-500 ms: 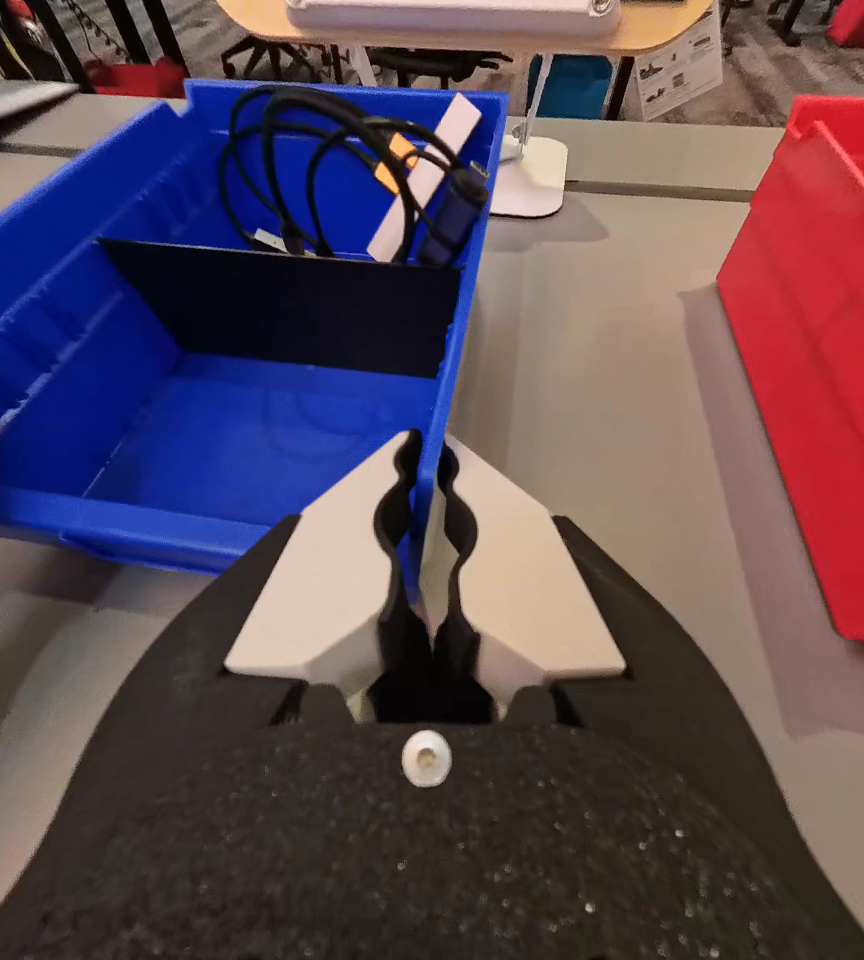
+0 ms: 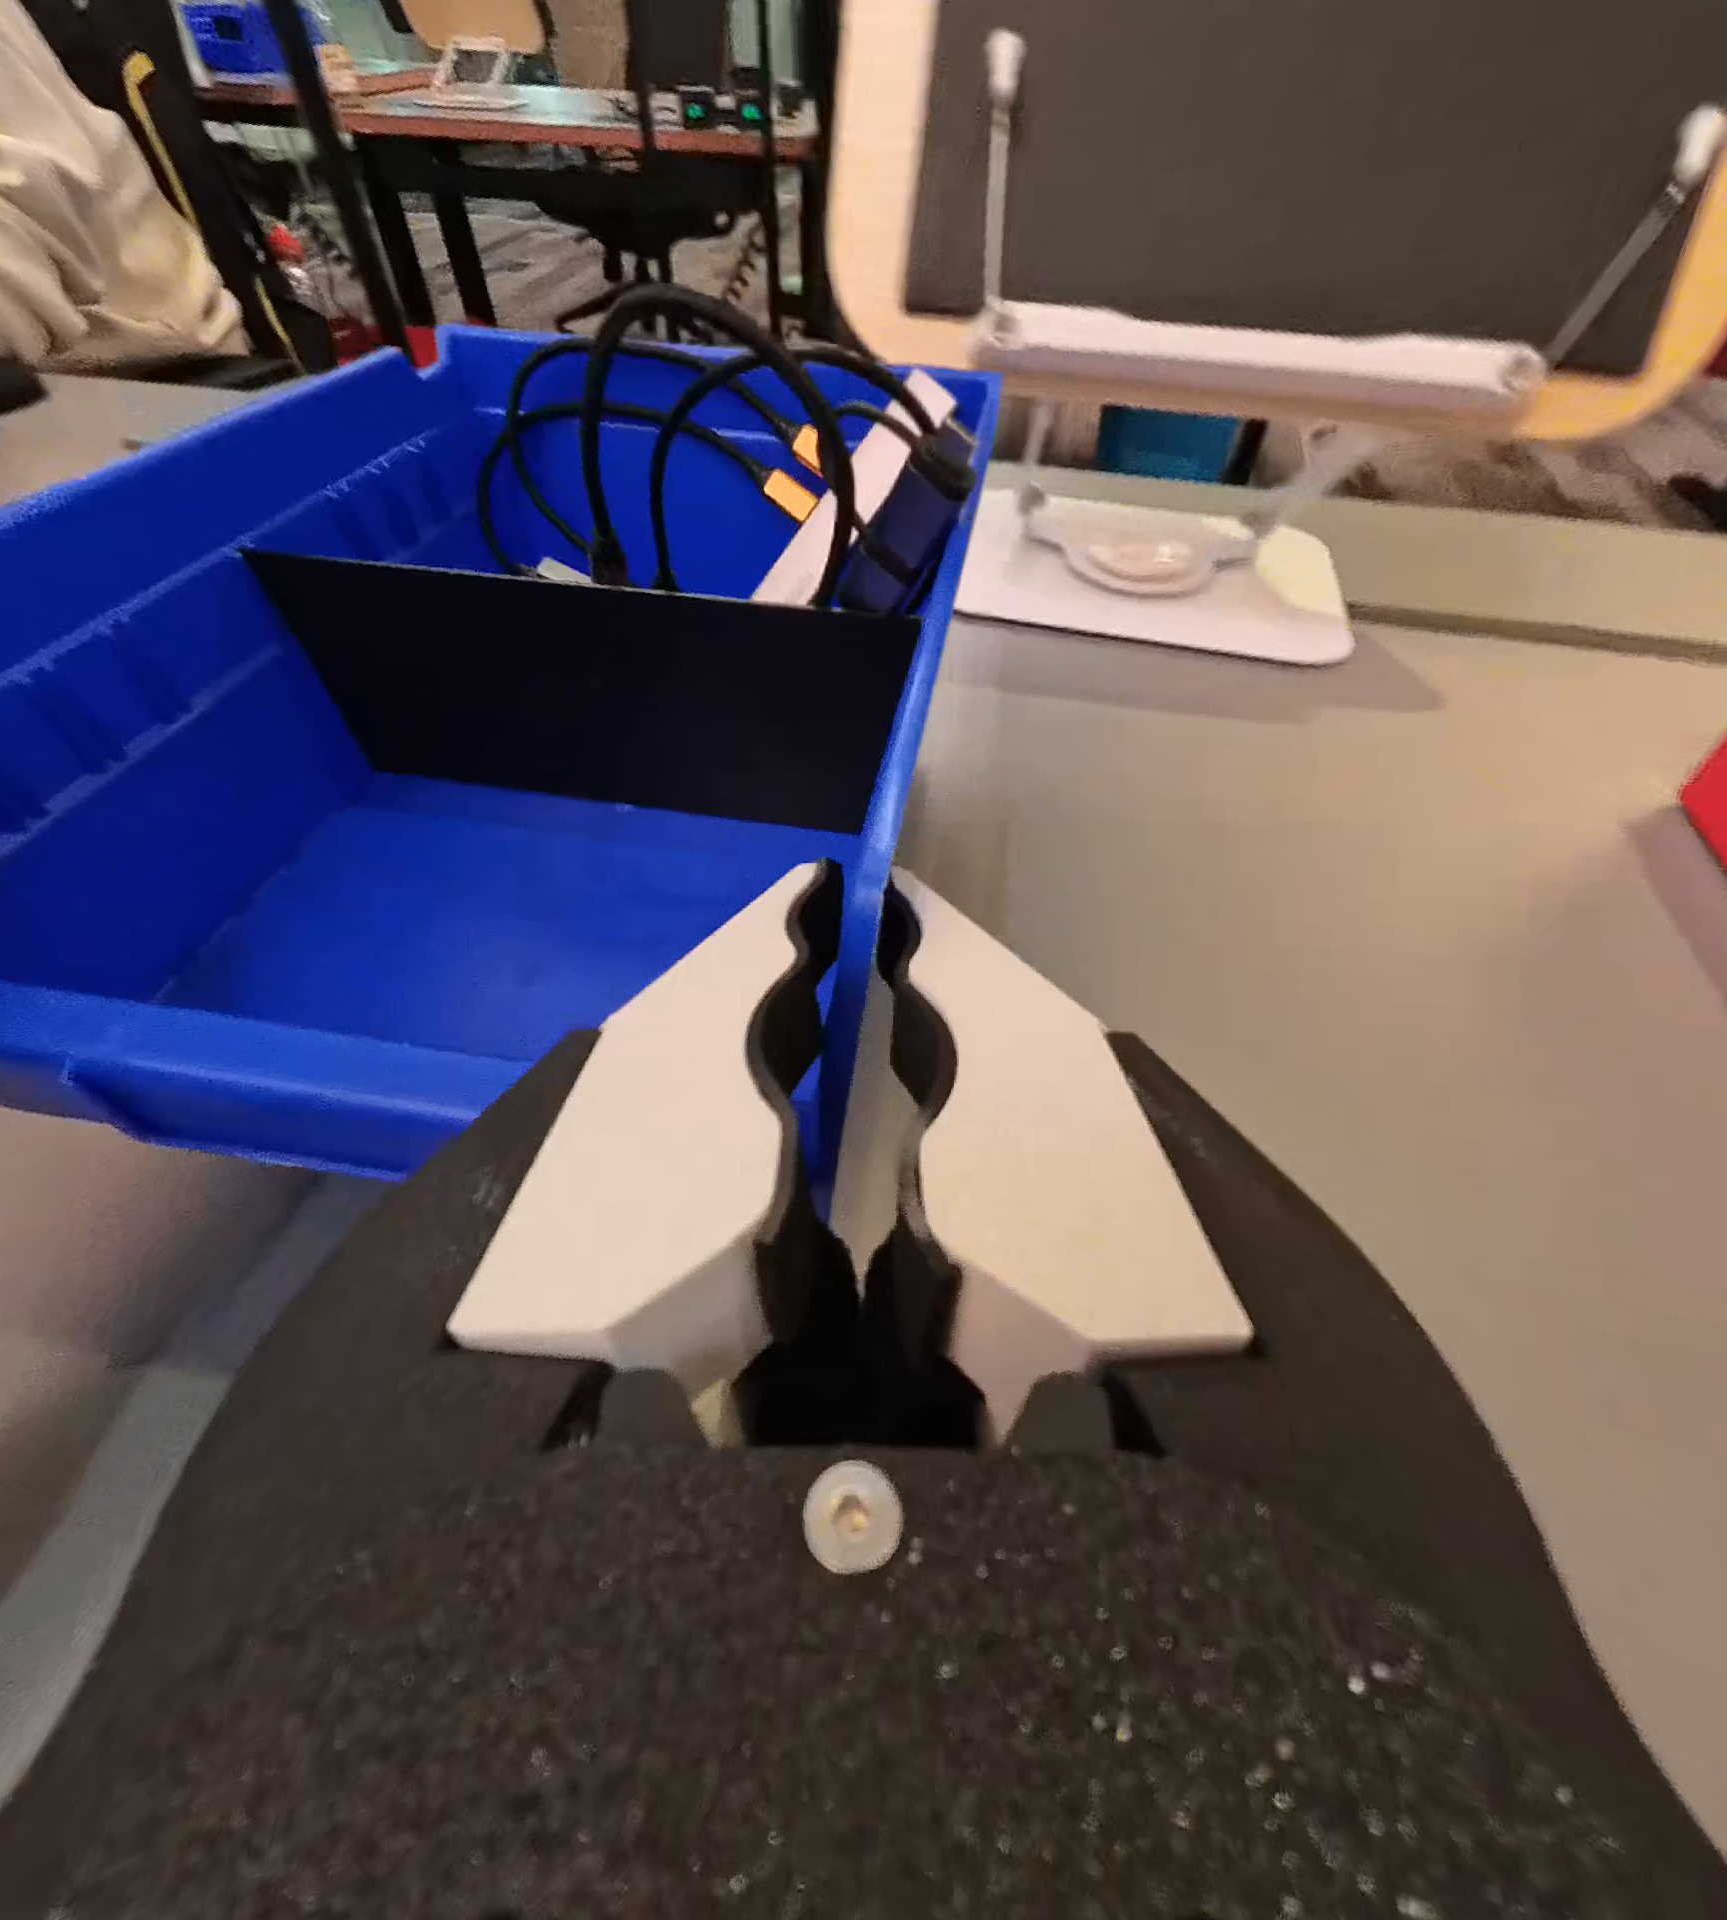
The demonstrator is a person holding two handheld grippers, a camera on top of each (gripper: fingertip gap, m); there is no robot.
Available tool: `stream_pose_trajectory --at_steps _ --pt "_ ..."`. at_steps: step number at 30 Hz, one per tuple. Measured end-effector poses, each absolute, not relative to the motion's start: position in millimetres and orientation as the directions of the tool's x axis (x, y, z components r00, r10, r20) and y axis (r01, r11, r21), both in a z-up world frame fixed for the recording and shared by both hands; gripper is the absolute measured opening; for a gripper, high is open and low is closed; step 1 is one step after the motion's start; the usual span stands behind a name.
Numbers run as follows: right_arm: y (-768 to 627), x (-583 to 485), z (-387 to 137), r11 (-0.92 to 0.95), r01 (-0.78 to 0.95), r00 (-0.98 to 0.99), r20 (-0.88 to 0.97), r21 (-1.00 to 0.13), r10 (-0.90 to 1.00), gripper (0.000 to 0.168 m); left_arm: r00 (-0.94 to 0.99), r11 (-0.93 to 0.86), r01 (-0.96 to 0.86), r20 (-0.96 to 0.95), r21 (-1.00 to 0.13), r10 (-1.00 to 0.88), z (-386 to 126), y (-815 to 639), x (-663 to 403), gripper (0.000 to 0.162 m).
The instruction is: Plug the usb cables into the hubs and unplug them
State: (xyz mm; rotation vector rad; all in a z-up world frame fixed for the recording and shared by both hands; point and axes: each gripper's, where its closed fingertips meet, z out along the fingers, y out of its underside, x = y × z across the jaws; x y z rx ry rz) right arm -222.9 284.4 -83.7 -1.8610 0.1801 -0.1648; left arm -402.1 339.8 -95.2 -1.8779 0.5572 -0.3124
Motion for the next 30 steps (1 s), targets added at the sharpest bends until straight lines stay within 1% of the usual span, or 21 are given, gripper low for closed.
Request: stream_pose_trajectory --at_steps 4,7,8,10,12,13,15,17,19,21,22,24,25,29,30 --pt "314 -269 -93 -0.314 0.04 0.986 0.089 -0.949 -0.143 0.005 0.855 -0.271 -0.227 -0.058 -0.935 -0.516 -103 368 -449 0.002" --pt "328 -291 -112 -0.366 0.051 0.989 0.097 -0.929 -0.108 0.006 0.858 -0.29 -0.251 -0.074 -0.923 -0.508 -114 383 -474 0.002" --pt "331 -298 -113 -0.354 0.053 0.991 0.093 -0.934 -0.095 0.006 0.863 -0.303 -0.254 -0.074 -0.918 -0.499 -119 387 -479 0.002" --pt "331 -307 -119 -0.359 0.069 0.993 0.098 -0.931 -0.063 0.007 0.883 -0.33 -0.186 -0.01 -0.926 -0.47 -125 395 -487 0.002" --pt "329 -316 -127 -0.367 0.043 0.998 0.052 -0.929 -0.016 0.011 0.895 -0.368 -0.125 0.055 -0.921 -0.443 -132 399 -492 0.002" --pt "328 -320 -126 -0.36 0.036 0.999 0.033 -0.932 0.017 0.013 0.898 -0.385 -0.099 0.084 -0.918 -0.431 -133 400 -494 0.002" --pt "320 -330 -127 -0.382 0.046 0.991 -0.007 -0.923 0.136 0.025 0.901 -0.407 -0.036 0.147 -0.913 -0.409 -132 400 -496 0.003" --pt "305 -333 -124 -0.405 0.067 0.966 -0.042 -0.912 0.254 0.027 0.889 -0.397 0.038 0.213 -0.917 -0.406 -123 396 -495 0.008" --pt "286 -327 -112 -0.385 0.079 0.93 -0.071 -0.92 0.362 0.027 0.876 -0.39 0.11 0.275 -0.914 -0.397 -112 392 -496 0.016" --pt "263 -313 -103 -0.378 0.106 0.889 -0.083 -0.92 0.45 0.035 0.861 -0.377 0.172 0.325 -0.91 -0.392 -100 387 -499 0.021" --pt "251 -300 -101 -0.38 0.125 0.876 -0.078 -0.917 0.477 0.036 0.858 -0.361 0.194 0.336 -0.912 -0.388 -94 384 -501 0.021" --pt "229 -263 -99 -0.388 0.144 0.877 -0.064 -0.91 0.476 0.036 0.872 -0.326 0.208 0.326 -0.922 -0.366 -85 380 -508 0.022" --pt "220 -239 -97 -0.392 0.126 0.89 -0.071 -0.911 0.451 0.036 0.887 -0.312 0.202 0.308 -0.929 -0.344 -82 378 -513 0.023" --pt "180 -127 -87 -0.363 -0.086 0.937 -0.199 -0.928 0.286 0.04 0.94 -0.253 0.156 0.222 -0.955 -0.261 -75 361 -523 0.024" --pt "168 -95 -86 -0.331 -0.129 0.951 -0.211 -0.935 0.226 0.04 0.94 -0.251 0.181 0.242 -0.951 -0.24 -75 354 -521 0.023"
